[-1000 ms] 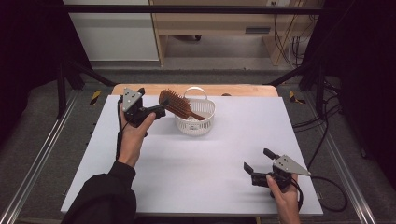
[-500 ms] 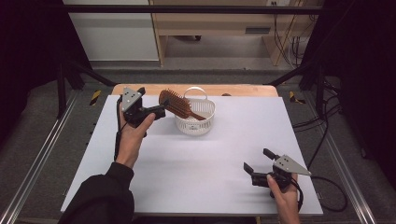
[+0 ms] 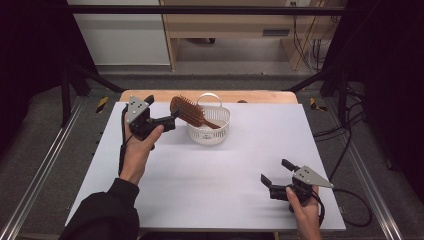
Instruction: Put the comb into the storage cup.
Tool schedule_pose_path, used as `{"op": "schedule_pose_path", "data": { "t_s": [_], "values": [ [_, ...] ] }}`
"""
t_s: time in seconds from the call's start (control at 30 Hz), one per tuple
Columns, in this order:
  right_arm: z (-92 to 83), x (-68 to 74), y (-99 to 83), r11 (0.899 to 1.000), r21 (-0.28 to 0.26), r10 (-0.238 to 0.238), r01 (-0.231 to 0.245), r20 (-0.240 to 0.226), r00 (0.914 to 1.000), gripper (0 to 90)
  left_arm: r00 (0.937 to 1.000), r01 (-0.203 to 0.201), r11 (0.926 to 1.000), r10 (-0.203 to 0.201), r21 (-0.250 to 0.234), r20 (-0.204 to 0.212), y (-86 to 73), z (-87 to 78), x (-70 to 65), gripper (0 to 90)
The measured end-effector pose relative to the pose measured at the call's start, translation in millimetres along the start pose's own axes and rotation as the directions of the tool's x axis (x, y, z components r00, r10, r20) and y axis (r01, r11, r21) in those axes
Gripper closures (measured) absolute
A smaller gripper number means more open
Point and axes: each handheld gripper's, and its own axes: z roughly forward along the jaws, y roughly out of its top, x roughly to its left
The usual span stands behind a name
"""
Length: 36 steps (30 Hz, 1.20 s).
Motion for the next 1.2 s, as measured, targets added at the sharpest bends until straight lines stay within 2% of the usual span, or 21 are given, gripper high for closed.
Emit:
{"op": "schedule_pose_path", "data": {
  "t_s": [0.23, 0.5, 0.63, 1.2],
  "values": [
    [0.0, 0.3, 0.0, 1.0, 0.001, -0.004, 0.004, 0.002, 1.0, 2.4, 1.0, -0.001, 1.0, 0.001, -0.005, -0.002, -0.6, -7.3, -0.5, 2.5],
    [1.1, 2.9, -0.3, 0.999, 0.02, -0.034, 0.034, 0.021, 0.9992, 2.5, 1.0, -0.004, 1.0, 0.004, -0.001, -0.004, 0.2, -19.1, -0.4, 2.6],
    [1.1, 3.0, -0.3, 0.999, 0.022, -0.036, 0.035, 0.022, 0.9991, 2.6, 1.0, 0.006, 1.0, -0.006, -0.006, -0.003, -1.2, -27.4, 1.9, 2.6],
    [-0.8, 4.0, 0.8, 0.999, 0.011, -0.049, 0.048, 0.033, 0.9983, 2.9, 0.9997, -0.004, 1.0, 0.004, 0.004, -0.026, -10.7, -65.4, 17.5, 2.4]
  ]
}}
